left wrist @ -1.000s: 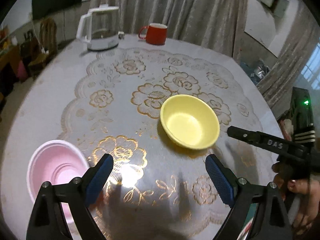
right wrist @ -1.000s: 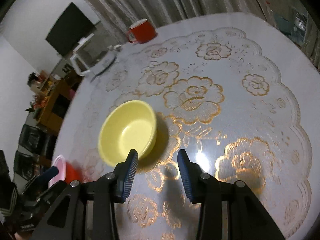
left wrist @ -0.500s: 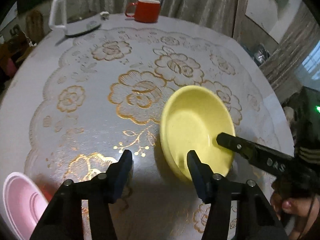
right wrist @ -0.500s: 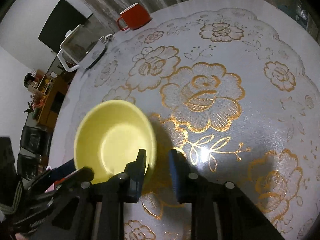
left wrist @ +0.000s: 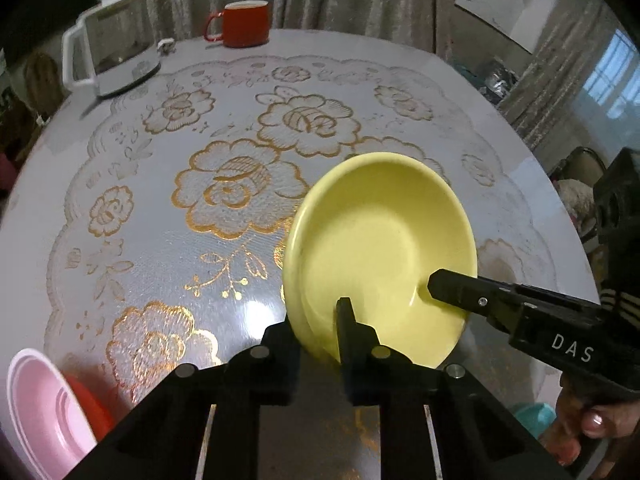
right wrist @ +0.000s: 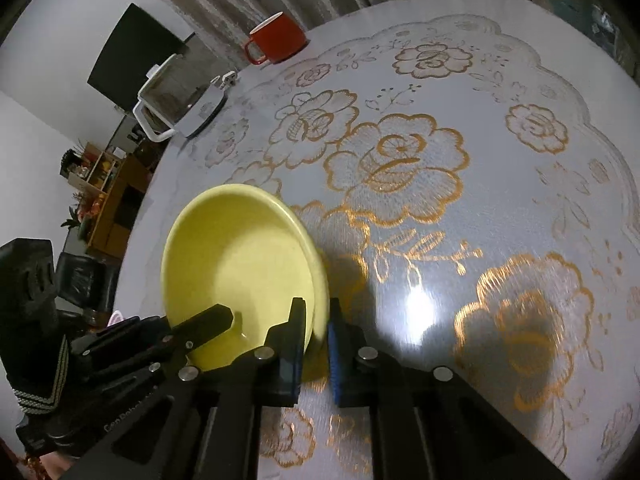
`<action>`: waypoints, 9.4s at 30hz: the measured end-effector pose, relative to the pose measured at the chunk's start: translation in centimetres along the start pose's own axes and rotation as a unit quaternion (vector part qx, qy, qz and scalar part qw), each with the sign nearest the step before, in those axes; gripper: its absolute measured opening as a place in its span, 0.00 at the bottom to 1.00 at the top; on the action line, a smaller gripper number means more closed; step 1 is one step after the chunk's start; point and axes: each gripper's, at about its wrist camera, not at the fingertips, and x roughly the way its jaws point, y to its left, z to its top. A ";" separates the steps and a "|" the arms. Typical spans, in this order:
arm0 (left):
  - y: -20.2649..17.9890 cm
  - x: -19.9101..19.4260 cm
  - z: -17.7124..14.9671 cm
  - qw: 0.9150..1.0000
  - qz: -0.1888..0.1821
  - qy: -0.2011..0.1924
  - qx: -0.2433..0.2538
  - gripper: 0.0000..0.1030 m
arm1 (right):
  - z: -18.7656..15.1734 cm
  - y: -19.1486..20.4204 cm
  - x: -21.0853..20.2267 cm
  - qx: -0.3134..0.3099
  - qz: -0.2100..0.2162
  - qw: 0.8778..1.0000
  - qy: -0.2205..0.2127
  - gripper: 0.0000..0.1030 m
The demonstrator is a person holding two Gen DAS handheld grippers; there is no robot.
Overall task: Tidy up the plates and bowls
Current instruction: 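Lift the yellow bowl with both grippers and carry it over the steel bowl, then lower the yellow bowl into the steel bowl with both grippers, then open both grippers off the yellow bowl rim and pull back, then move both grippers to the pink-and-red bowl rim and close on it, then lift the pink-and-red bowl with both grippers and carry it over the yellow bowl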
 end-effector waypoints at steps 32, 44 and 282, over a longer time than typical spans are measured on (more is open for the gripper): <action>-0.2 -15.3 -16.0 0.996 -0.020 -0.080 0.020 0.17 | -16.0 8.4 -11.4 -0.047 0.066 0.996 -0.037 0.10; 2.0 -14.9 -20.9 0.998 -0.017 -0.057 0.003 0.17 | -20.2 10.0 -9.7 -0.055 0.069 0.996 -0.004 0.11; 7.5 -15.1 -25.4 0.981 -0.075 -0.119 -0.136 0.20 | -23.8 11.9 -8.1 -0.062 0.059 0.996 0.000 0.13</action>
